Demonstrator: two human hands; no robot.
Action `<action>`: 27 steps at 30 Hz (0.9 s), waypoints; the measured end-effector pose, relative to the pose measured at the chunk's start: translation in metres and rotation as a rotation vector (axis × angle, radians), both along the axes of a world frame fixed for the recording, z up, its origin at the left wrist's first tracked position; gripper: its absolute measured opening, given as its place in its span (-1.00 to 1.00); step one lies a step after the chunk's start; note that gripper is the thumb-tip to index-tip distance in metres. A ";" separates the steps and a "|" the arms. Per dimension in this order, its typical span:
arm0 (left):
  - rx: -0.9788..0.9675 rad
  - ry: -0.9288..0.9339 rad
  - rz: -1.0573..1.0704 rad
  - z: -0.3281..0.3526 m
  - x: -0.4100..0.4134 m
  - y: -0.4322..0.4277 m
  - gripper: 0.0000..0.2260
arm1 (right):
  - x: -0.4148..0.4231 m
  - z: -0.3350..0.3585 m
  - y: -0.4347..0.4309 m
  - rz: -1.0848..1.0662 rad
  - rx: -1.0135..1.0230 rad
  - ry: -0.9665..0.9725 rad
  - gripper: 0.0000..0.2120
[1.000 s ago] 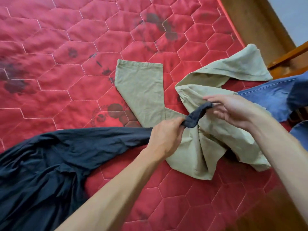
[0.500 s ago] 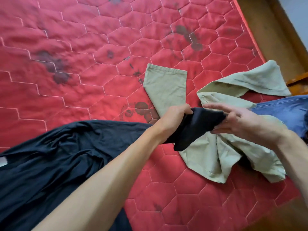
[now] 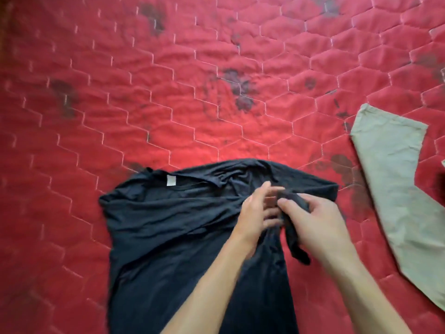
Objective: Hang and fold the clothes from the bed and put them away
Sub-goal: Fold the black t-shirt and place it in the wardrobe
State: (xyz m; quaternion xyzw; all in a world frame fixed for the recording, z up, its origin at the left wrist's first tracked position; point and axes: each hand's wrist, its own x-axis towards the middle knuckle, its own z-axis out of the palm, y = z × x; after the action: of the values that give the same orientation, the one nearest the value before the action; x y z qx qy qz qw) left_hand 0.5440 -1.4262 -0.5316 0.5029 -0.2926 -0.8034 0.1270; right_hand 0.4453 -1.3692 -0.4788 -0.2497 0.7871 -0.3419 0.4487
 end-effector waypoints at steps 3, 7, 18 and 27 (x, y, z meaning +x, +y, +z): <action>0.148 0.100 0.205 0.009 0.089 -0.002 -0.36 | 0.088 -0.015 -0.034 0.088 0.052 -0.039 -0.79; 0.127 0.037 0.396 0.014 0.195 -0.020 -0.41 | 0.196 -0.025 -0.072 0.174 0.023 -0.274 -0.91; -0.556 -1.057 0.060 -0.076 0.341 -0.084 -0.76 | 0.197 -0.116 -0.090 0.405 0.015 0.239 -0.68; -0.986 -0.961 -0.451 -0.111 0.269 -0.164 -0.56 | 0.073 -0.173 -0.124 0.761 0.073 0.824 -0.75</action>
State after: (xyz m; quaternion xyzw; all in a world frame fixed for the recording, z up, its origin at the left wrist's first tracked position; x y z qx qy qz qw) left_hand 0.8130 -1.5898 -0.6429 0.6121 -0.7410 -0.2747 0.0276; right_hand 0.5185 -1.4933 -0.6513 -0.6133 0.7630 -0.0025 0.2044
